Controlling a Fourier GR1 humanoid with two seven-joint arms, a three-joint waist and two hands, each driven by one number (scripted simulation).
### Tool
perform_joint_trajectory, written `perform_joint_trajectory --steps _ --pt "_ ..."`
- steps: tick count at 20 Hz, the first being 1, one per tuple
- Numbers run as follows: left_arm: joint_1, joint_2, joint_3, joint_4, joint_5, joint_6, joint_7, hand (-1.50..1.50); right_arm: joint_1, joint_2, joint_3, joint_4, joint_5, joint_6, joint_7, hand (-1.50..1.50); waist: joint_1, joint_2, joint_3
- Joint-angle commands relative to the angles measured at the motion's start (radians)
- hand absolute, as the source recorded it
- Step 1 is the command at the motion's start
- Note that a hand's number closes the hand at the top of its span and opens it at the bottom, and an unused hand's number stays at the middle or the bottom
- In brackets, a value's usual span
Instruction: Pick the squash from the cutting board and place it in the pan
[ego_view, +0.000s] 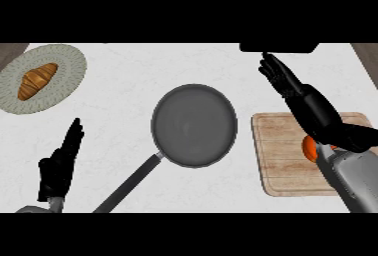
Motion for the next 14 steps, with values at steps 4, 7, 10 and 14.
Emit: perform_joint_trajectory --steps 4,7,10,14 --pt "0.012 0.079 -0.017 -0.09 -0.058 -0.002 0.065 0.0 -0.003 -0.028 -0.239 0.14 -0.165 -0.049 0.109 -1.5 -0.013 -0.007 0.023" --pt "0.009 0.07 -0.028 -0.056 -0.064 -0.013 0.048 0.0 0.06 -0.309 -0.126 0.232 0.183 -0.071 0.144 -1.5 -0.04 0.006 0.006" --pt "0.03 0.081 -0.022 -0.071 -0.046 -0.014 0.094 0.0 0.178 -0.149 -0.383 0.327 -0.073 -0.323 0.262 -1.5 -0.089 -0.012 0.021" --pt "0.048 0.118 -0.058 -0.206 -0.081 -0.008 0.181 0.0 0.296 -0.327 -0.369 0.27 -0.032 -0.207 0.355 -1.5 -0.04 -0.014 0.02"
